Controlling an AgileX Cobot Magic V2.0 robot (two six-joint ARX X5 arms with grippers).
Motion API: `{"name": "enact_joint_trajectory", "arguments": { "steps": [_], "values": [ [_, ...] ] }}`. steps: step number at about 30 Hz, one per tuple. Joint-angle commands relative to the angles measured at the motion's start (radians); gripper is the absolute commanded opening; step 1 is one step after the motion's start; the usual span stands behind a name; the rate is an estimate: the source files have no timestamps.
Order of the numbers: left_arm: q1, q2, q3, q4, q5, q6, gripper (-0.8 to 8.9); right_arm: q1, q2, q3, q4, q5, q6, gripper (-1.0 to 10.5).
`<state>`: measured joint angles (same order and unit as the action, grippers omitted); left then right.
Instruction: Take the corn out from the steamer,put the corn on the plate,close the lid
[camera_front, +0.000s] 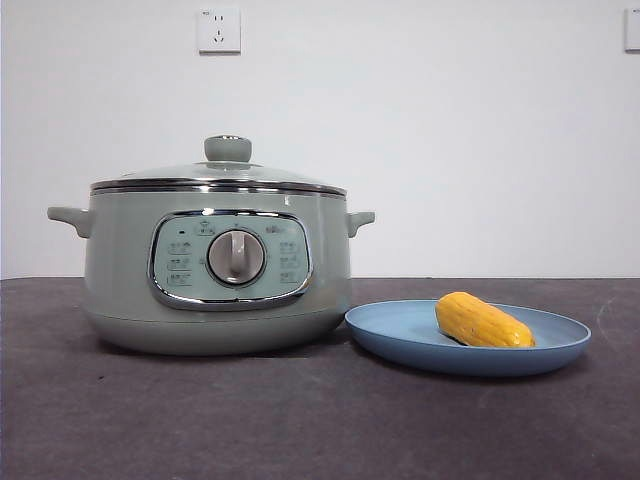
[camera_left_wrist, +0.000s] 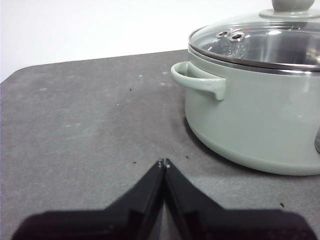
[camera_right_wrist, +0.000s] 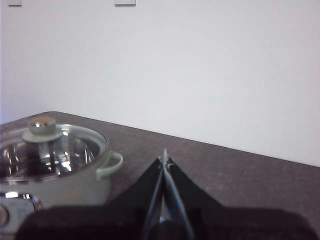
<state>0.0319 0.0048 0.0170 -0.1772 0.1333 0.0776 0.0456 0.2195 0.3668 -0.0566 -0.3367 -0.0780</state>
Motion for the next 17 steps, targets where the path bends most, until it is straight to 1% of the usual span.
{"name": "enact_joint_trajectory", "arguments": {
  "steps": [1,4,7,10,14,15,17],
  "values": [
    [0.003,-0.002,-0.013,0.004,-0.001,-0.004,-0.03,-0.001,-0.057,-0.095,0.05,0.035,0.04,0.0],
    [0.003,-0.002,-0.013,0.004,-0.001,-0.004,-0.03,0.0,-0.117,-0.18,0.078,0.109,0.103,0.0],
    [0.003,-0.002,-0.013,0.004,-0.001,-0.004,-0.03,0.002,-0.177,-0.249,0.086,0.136,0.151,0.0],
    [0.003,-0.002,-0.013,0.004,-0.001,-0.004,-0.03,0.002,-0.221,-0.299,0.088,0.137,0.17,0.0],
    [0.003,-0.002,-0.013,0.004,-0.001,-0.004,-0.03,0.003,-0.218,-0.349,0.077,0.136,0.184,0.0],
    [0.003,-0.002,-0.013,0.004,-0.001,-0.004,-0.03,0.003,-0.218,-0.362,0.066,0.135,0.195,0.0],
    [0.003,-0.002,-0.013,0.004,-0.001,-0.004,-0.03,0.005,-0.218,-0.362,0.011,0.148,0.193,0.0]
  ]
}}
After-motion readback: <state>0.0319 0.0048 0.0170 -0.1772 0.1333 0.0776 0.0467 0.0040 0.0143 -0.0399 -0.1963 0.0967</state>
